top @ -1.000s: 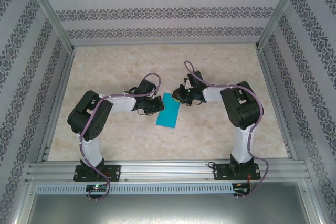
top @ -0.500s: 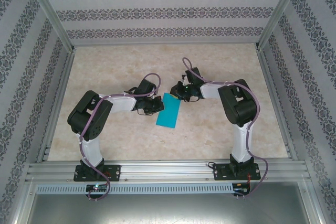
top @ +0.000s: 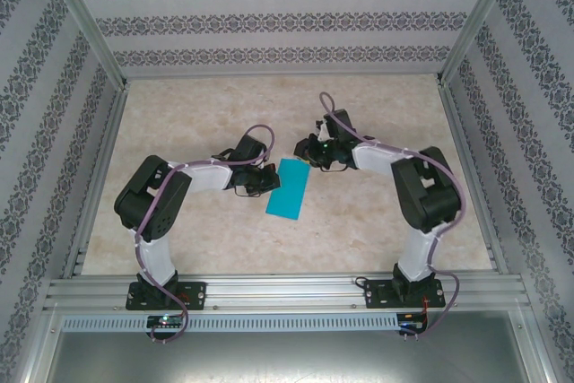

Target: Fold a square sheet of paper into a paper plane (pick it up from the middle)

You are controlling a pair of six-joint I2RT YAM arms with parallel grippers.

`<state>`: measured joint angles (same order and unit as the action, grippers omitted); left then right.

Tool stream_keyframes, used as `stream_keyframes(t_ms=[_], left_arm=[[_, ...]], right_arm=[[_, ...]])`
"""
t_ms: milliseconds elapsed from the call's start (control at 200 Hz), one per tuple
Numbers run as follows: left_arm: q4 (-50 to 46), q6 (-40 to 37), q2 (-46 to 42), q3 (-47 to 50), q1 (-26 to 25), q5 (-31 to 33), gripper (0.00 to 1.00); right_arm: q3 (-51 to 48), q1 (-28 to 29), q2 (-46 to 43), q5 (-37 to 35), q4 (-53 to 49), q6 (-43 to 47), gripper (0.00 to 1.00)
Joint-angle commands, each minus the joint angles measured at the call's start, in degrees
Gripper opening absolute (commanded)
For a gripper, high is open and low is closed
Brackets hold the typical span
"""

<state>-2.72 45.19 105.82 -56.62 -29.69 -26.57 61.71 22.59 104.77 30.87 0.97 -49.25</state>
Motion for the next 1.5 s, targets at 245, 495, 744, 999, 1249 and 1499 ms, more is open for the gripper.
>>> stream_keyframes(t_ms=[245,495,744,999,1249,1499], left_arm=[[0.01,-1.06,-13.05,2.22,-0.89,5.54,0.26],[-2.52,-0.09,-16.01,5.09,-0.63,12.06,0.32],[-1.63,0.77,-12.83,4.02,-0.64,9.04,0.33],[-0.68,1.42,-10.05,3.17,-0.67,6.99,0.33],[-0.23,1.57,-8.84,3.12,-0.65,5.98,0.33],[0.3,1.57,-7.16,2.58,-0.65,4.67,0.36]], right_arm=[[-12.34,4.28,-11.75,-5.95,-1.17,-0.21,0.31],[-15.55,9.97,-9.57,-7.23,-0.53,-1.99,0.38],[-15.67,9.85,-8.51,-8.1,-2.83,-0.45,0.38],[-18.03,8.83,-7.24,-6.81,-0.36,-0.75,0.38],[-19.11,7.42,-7.12,-6.79,-0.91,0.64,0.38],[-17.74,4.57,-5.86,-4.89,-1.95,3.5,0.37]])
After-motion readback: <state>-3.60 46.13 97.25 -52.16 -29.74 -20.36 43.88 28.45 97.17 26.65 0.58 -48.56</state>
